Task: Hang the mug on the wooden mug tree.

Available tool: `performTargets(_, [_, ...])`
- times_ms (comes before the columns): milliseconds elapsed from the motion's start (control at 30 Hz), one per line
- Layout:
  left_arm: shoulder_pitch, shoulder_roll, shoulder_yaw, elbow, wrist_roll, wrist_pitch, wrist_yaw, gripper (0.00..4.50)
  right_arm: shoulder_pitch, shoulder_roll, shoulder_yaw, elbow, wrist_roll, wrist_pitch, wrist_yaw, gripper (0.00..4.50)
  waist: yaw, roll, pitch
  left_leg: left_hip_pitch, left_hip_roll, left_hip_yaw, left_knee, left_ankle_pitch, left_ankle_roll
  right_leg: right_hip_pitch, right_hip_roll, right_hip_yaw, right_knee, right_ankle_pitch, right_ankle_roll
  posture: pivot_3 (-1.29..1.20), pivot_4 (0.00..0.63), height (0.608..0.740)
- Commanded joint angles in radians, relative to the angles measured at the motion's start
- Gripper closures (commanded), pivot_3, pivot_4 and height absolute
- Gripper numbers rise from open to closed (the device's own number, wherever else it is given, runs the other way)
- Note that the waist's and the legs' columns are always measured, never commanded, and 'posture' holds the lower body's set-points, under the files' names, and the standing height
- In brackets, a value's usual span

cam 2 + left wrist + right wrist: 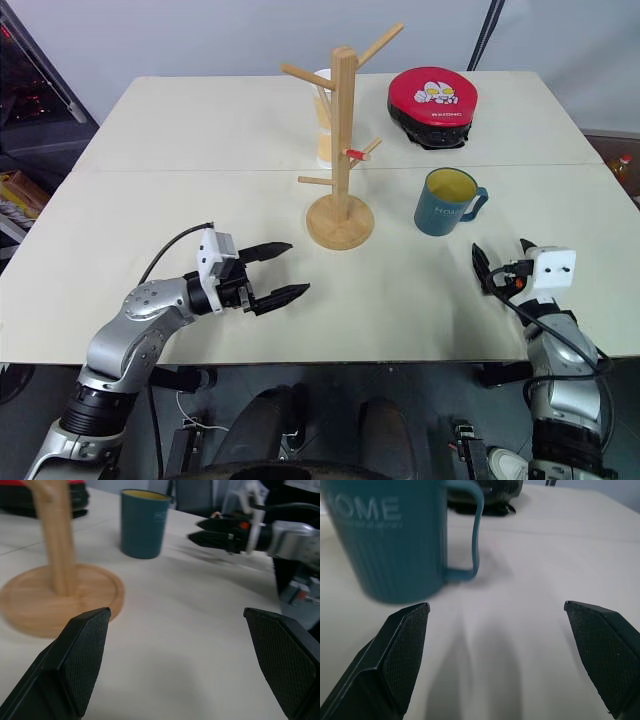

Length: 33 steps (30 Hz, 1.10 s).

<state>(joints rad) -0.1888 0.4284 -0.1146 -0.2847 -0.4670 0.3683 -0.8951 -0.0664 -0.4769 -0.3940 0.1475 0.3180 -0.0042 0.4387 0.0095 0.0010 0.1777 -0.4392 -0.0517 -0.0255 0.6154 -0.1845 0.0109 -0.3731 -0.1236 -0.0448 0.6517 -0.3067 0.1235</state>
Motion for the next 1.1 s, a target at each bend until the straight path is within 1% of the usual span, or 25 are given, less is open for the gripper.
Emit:
performTargets(33, [-0.019,-0.002,-0.009,-0.030,-0.007,-0.004,-0.005,0.00,-0.058,-0.034,0.005,0.022,-0.015,-0.002,0.004,0.02,0.000,0.000,0.000,0.000,0.000,0.000,0.000,0.000,0.000,0.000,0.000,0.000,0.000,0.000,0.000,0.00,0.150,0.740])
performTargets(367, [0.003,0.009,-0.010,-0.048,-0.003,-0.026,0.001,0.00,-0.233,-0.070,0.043,0.244,-0.063,-0.056,0.021,0.02,-0.001,0.000,0.000,0.000,0.000,0.001,0.000,0.000,0.000,0.000,0.000,0.000,0.000,0.000,0.000,0.00,0.150,0.740])
performTargets(767, [0.012,0.020,-0.001,-0.065,-0.004,-0.028,0.010,0.00,-0.378,-0.077,0.070,0.454,-0.099,-0.141,0.035,0.02,-0.006,0.000,0.000,0.000,0.000,0.001,0.000,0.000,0.000,0.000,0.001,0.000,0.000,0.000,0.000,0.00,0.150,0.740])
performTargets(1100, [0.016,0.028,0.001,-0.077,-0.006,-0.022,0.024,0.00,-0.470,-0.080,0.078,0.618,-0.102,-0.194,0.112,0.02,-0.011,0.000,0.000,0.000,0.000,0.001,0.000,0.000,0.000,0.000,0.001,0.000,0.000,0.000,0.000,0.00,0.150,0.740])
